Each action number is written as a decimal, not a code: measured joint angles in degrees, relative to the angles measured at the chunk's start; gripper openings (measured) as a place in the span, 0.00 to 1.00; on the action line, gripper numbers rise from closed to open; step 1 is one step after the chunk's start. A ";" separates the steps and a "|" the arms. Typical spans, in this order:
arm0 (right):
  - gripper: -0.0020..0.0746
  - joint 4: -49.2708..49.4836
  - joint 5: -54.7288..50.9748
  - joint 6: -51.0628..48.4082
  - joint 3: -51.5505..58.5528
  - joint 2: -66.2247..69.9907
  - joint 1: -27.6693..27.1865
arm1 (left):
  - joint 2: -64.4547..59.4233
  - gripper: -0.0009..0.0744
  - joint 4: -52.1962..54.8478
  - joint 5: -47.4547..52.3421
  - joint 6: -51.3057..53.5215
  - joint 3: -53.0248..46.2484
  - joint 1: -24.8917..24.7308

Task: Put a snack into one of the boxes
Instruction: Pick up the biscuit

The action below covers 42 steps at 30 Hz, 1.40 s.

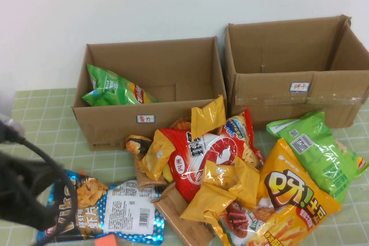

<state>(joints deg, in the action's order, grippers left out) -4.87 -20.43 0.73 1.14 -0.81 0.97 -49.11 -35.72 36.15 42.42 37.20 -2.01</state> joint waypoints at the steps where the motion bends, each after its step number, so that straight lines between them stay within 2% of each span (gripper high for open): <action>1: 0.02 0.00 0.00 0.00 0.00 0.00 0.00 | -0.33 0.01 -3.40 0.00 3.84 0.00 0.00; 6: 0.02 0.00 0.00 0.00 0.00 0.00 0.00 | -3.73 0.01 -27.00 -0.63 27.81 0.00 0.00; 9: 0.02 0.00 0.00 0.00 0.00 0.00 0.00 | -6.70 0.01 -37.57 -1.90 37.67 0.00 0.00; 13: 0.02 0.00 0.00 0.00 0.00 0.00 0.00 | -12.08 0.01 -42.82 -3.38 47.62 0.28 0.00; 17: 0.02 0.00 0.00 0.00 0.00 0.00 0.00 | -18.24 0.01 -40.42 -4.12 51.28 3.62 -1.21; 19: 0.02 0.00 0.00 0.00 0.00 0.00 0.00 | -20.76 0.01 -36.78 -6.41 51.36 5.62 -3.75; 22: 0.02 0.00 0.00 0.00 0.00 0.00 0.00 | -23.41 0.01 -32.04 -14.68 51.36 7.60 -10.76; 26: 0.02 0.00 0.00 0.00 0.00 0.00 0.00 | -26.68 0.01 -31.47 -34.31 51.96 7.73 -21.87; 30: 0.02 0.00 0.00 0.00 0.00 0.00 0.00 | -30.92 0.01 -40.48 -49.49 56.05 8.08 -30.96; 34: 0.02 0.00 0.00 0.00 0.00 0.00 0.00 | -35.22 0.03 -56.76 -54.08 63.88 8.94 -33.76; 37: 0.02 0.00 0.00 0.00 0.00 0.00 0.00 | -38.47 0.16 -62.45 -54.83 67.30 9.61 -33.76; 42: 0.02 0.00 0.00 0.00 0.00 0.00 0.00 | -42.13 0.63 -64.28 -54.34 62.70 10.43 -33.65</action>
<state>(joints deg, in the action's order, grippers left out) -4.87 -20.43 0.73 1.14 -0.81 0.97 -91.24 -100.01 -18.18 105.13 47.63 -35.65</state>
